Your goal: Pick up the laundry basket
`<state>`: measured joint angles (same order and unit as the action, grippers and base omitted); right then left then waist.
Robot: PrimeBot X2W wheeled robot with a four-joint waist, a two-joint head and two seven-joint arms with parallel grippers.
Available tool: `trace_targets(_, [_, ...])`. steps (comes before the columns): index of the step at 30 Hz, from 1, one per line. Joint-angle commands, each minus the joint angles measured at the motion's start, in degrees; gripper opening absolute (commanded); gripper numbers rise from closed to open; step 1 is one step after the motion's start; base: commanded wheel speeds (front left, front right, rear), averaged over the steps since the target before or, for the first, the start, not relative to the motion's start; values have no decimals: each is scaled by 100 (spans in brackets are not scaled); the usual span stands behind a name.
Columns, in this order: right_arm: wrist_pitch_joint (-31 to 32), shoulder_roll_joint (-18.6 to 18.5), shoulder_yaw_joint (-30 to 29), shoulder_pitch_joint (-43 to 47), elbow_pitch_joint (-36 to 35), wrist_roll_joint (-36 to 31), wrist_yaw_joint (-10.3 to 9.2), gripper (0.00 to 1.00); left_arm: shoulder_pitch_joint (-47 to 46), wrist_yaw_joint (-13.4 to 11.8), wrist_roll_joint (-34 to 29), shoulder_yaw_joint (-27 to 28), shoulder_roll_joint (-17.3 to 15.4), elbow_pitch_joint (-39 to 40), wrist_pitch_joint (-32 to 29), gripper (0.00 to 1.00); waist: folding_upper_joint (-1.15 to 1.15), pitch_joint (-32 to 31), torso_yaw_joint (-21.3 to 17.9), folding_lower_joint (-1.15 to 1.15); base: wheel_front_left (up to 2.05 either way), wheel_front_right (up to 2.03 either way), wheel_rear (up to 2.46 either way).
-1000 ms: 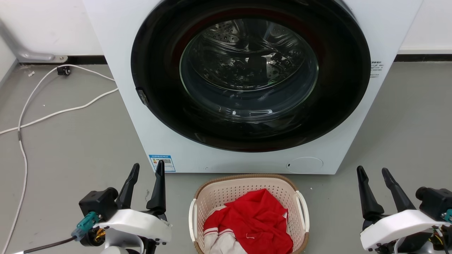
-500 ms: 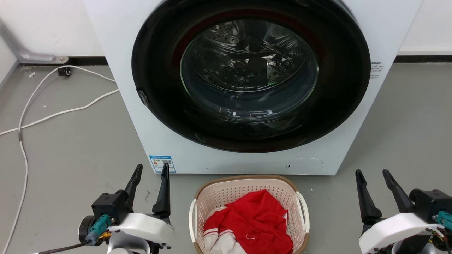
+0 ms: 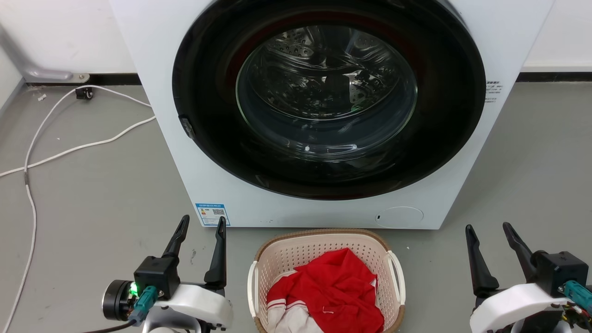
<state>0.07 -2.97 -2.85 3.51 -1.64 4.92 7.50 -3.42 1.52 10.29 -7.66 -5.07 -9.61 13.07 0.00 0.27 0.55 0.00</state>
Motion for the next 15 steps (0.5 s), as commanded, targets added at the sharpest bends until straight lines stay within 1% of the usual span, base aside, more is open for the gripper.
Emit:
trace_targets(1, [-51,12,-3,2,-37,-61,-2,100,54,-10,-119,-21,-29,5,48,100,0,1,0,0,0,0,0])
trace_targets(15, [-244,16,-65,9,96,-337,-3,100,83,-18,-576,2,27,-57,188,100,0,8,14,0,0,0,0])
